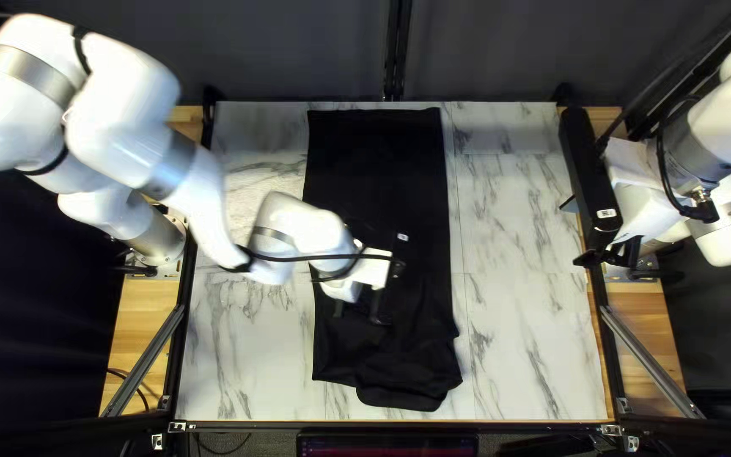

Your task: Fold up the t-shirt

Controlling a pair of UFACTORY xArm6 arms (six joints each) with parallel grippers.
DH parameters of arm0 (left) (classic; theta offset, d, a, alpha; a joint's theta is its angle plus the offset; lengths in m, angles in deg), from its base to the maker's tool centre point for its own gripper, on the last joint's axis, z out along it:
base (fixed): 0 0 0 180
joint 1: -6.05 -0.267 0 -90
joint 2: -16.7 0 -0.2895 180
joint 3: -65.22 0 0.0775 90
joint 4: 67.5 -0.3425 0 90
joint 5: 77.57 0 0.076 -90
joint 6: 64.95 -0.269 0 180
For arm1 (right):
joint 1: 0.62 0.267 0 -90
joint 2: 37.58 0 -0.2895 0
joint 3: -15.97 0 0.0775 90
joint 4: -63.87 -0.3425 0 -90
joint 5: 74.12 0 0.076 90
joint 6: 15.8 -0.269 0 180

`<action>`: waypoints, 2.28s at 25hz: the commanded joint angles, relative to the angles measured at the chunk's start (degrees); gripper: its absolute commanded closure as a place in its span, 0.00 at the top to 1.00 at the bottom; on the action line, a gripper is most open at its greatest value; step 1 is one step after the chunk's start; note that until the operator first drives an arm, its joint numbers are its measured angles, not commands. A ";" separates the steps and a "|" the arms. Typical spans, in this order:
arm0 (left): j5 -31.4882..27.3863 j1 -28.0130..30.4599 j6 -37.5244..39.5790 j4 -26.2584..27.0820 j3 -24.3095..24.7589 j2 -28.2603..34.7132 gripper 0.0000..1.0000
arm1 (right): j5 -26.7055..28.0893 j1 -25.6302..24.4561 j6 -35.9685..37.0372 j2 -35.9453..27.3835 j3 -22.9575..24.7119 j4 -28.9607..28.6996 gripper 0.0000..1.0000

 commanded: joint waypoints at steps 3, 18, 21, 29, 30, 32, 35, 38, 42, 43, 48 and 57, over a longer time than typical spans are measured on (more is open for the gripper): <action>-0.98 1.81 1.35 0.56 -2.97 -2.57 1.00 | 0.00 0.00 0.00 0.00 0.00 0.00 1.00; 0.09 3.15 -3.18 4.89 -7.87 -8.71 0.83 | 0.00 0.00 0.00 0.00 0.00 0.00 1.00; -0.59 3.54 -3.97 5.32 -9.46 -9.83 0.59 | 0.00 0.00 0.00 0.00 0.00 0.00 1.00; -2.23 3.66 -5.59 5.80 -11.18 -10.62 0.00 | 0.00 0.00 0.00 0.00 0.00 0.00 1.00; -2.49 3.68 -5.28 5.47 -11.33 -10.54 0.00 | 0.00 0.00 0.00 0.00 0.00 0.00 1.00; -3.22 3.78 -3.93 4.28 -11.43 -9.82 0.00 | 0.00 0.00 0.00 0.00 0.00 0.00 1.00; -4.51 4.26 0.09 1.11 -10.53 -7.26 0.00 | 0.00 0.00 0.00 0.00 0.00 0.00 1.00; -5.76 5.21 6.18 -3.19 -8.33 -3.40 0.00 | 0.00 0.00 0.00 0.00 0.00 0.00 1.00; -7.57 7.97 19.55 -11.44 -3.29 3.16 0.00 | 0.00 0.00 0.00 0.00 0.00 0.00 1.00; -7.85 8.67 22.72 -13.26 -2.22 4.29 0.00 | 0.00 0.00 0.00 0.00 0.00 0.00 1.00; -8.62 11.82 36.46 -20.95 1.04 7.15 0.00 | 0.00 0.00 0.00 0.00 0.00 0.00 1.00; -11.97 17.00 41.86 -21.42 -1.31 6.30 1.00 | 0.00 0.00 0.00 0.00 0.00 0.00 1.00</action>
